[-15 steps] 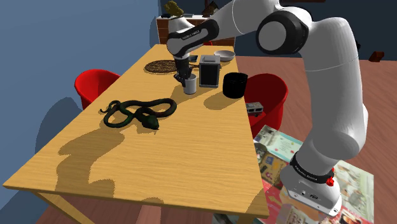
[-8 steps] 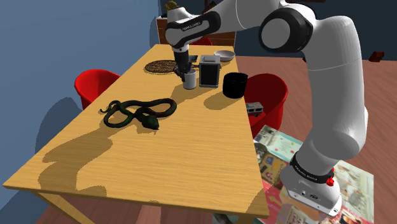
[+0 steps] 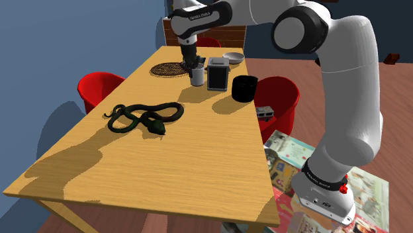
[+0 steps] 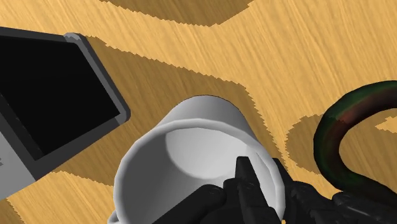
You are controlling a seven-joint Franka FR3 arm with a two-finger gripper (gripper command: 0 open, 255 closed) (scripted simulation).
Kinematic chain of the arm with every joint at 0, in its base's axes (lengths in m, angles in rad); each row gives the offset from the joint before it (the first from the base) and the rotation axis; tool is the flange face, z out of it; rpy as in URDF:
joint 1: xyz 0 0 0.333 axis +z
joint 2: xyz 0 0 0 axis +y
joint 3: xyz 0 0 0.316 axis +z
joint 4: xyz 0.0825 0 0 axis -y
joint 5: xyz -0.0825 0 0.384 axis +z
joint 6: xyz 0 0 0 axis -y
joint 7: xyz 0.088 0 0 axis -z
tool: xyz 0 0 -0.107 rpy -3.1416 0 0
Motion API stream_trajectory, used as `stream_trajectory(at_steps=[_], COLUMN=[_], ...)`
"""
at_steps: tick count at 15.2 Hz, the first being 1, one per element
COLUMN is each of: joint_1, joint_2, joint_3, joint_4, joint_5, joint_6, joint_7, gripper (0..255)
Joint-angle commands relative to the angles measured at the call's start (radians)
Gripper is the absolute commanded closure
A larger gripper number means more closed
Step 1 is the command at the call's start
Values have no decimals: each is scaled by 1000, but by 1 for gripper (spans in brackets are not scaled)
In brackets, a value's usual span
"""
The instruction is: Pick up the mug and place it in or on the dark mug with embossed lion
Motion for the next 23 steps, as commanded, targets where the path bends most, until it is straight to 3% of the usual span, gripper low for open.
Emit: stream_trajectory(at_steps=[1, 17, 23], joint_1=[2, 4, -65], joint_2=[3, 44, -189], joint_3=[1, 0, -24], joint_4=[33, 306, -37], joint_5=[0, 2, 8], joint_6=[-30, -261, -146], joint_7=[0, -14, -99], gripper=[255, 255, 255])
